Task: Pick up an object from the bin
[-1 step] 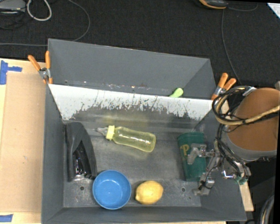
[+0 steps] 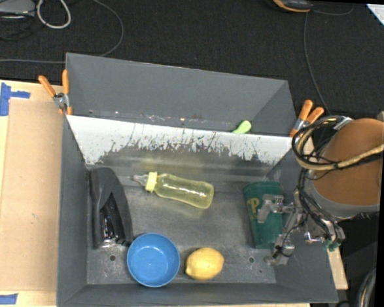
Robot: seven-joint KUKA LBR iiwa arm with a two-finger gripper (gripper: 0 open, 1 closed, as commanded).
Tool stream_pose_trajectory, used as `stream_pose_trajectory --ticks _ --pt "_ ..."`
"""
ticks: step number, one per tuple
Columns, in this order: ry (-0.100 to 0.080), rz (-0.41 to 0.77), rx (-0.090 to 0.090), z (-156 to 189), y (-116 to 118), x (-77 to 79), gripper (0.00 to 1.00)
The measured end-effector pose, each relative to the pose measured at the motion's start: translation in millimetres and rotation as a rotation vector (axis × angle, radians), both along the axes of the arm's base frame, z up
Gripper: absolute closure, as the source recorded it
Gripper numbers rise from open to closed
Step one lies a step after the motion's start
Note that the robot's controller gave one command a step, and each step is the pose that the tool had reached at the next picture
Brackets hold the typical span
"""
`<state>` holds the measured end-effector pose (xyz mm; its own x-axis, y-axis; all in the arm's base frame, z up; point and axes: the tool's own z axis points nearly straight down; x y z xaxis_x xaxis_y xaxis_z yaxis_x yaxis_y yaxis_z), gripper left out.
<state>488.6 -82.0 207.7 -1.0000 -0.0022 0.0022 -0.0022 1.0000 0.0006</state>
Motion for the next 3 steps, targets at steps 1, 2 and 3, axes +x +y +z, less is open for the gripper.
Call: stream_pose_trajectory --ticks 1,2,3 --pt "0.001 0.164 0.001 -96.8 79.5 -10.1 0.0" --pt "-0.005 0.114 -0.001 -47.2 110.6 -12.6 0.0" --pt "0.0 0.388 0.003 -108.1 120.8 -17.5 0.0"
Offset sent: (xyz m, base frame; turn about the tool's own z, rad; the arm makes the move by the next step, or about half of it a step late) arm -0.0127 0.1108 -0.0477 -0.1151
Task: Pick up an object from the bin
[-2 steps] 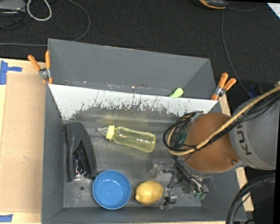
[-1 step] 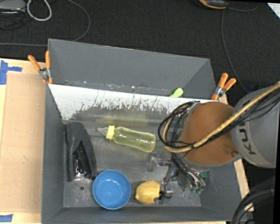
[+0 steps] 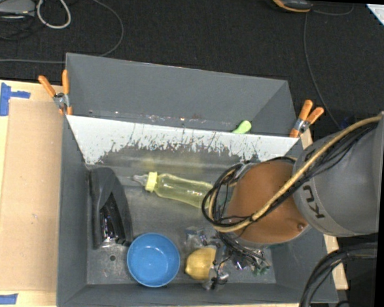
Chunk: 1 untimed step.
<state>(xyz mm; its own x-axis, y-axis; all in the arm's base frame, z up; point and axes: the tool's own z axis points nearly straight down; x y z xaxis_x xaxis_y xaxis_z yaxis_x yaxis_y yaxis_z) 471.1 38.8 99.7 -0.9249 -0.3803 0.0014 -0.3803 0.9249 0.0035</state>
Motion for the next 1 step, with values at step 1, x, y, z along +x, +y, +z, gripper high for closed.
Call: stream_pose_trajectory --ticks 1 --pt "-0.027 -0.072 0.001 -27.2 -13.0 5.4 0.0"
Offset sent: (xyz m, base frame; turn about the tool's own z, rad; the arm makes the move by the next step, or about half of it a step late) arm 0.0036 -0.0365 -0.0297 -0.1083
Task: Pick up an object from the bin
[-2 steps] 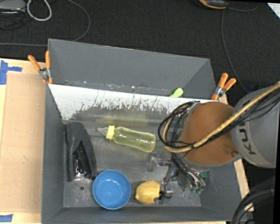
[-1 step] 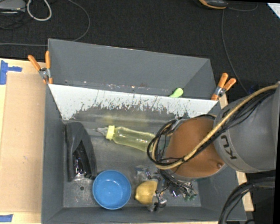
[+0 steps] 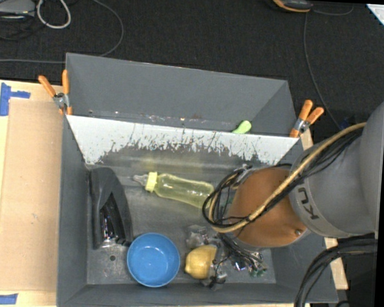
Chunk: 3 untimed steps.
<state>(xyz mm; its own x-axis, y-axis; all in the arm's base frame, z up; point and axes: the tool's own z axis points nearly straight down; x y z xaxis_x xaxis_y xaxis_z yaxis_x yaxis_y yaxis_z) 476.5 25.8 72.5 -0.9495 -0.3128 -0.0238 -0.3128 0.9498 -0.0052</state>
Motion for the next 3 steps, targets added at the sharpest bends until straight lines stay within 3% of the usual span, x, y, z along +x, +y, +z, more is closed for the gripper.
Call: stream_pose_trajectory --ticks 1,3 --pt "0.012 0.178 -0.002 -1.6 -23.1 0.5 1.0" --pt "0.017 0.179 -0.001 6.9 -22.6 -1.0 1.0"
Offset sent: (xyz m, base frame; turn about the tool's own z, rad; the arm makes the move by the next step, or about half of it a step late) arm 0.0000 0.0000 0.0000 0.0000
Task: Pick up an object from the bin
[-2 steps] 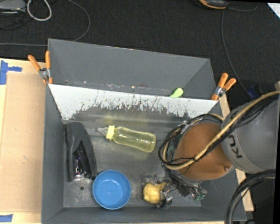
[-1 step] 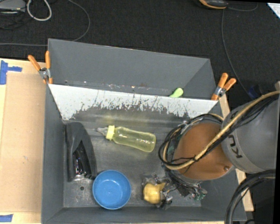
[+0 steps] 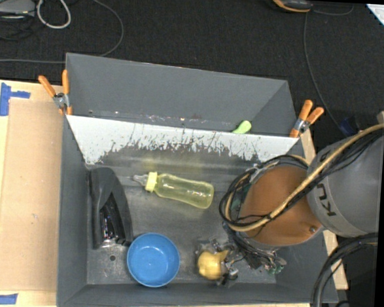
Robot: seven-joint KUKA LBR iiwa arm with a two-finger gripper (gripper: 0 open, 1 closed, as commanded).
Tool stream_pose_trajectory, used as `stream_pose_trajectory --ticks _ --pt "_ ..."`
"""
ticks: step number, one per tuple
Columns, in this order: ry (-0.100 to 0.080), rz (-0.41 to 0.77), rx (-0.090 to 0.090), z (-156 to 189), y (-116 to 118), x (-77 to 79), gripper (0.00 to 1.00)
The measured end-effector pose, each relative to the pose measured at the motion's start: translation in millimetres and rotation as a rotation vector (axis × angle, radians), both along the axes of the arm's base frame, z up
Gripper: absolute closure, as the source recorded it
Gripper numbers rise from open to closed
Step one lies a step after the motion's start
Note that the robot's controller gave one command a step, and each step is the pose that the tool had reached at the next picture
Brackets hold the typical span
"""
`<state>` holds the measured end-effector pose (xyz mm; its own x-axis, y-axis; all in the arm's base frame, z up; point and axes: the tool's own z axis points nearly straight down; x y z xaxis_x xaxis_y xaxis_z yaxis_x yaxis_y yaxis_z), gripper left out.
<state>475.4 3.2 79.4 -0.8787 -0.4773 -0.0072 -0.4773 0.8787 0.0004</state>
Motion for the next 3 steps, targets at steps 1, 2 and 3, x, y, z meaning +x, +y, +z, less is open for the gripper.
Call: stream_pose_trajectory --ticks 1,2,3 --pt "0.011 -0.002 0.001 27.5 0.5 -2.9 1.0" --pt "0.001 -0.004 0.001 63.0 0.6 -0.1 1.0" --pt "0.006 -0.006 0.001 75.8 1.3 -1.3 1.0"
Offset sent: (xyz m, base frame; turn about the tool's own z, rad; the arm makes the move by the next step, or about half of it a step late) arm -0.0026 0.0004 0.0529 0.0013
